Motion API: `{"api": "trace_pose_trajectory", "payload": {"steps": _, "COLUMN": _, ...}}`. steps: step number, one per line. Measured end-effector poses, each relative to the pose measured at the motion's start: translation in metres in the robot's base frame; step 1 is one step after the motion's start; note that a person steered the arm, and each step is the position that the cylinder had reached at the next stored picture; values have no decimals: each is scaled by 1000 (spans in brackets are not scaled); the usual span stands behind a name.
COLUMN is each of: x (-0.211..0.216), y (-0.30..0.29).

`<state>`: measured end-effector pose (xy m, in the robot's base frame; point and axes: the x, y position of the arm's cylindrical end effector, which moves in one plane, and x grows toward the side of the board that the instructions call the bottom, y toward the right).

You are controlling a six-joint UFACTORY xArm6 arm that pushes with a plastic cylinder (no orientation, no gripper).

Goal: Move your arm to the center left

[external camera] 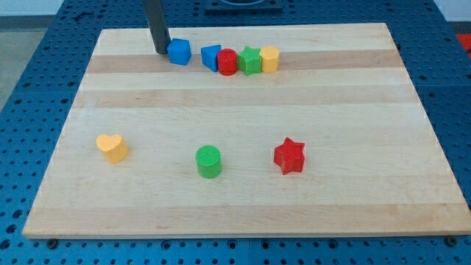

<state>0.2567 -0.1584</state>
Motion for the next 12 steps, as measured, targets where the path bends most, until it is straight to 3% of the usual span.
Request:
{"api": "trace_pose_trajectory", "payload": {"steps": 4, "x": 0, "y": 23}}
{"api": "trace_pose_trajectory", "payload": {"steps": 6, "x": 15, "y": -40}}
{"api": "trace_pose_trajectory", "payload": {"steps": 9, "x": 133, "y": -140}}
{"api": "trace_pose_trajectory", "payload": {"steps": 11, "x": 140, "y": -146}}
{"api": "trace_pose_trajectory", "payload": {"steps": 12, "x": 119, "y": -146}}
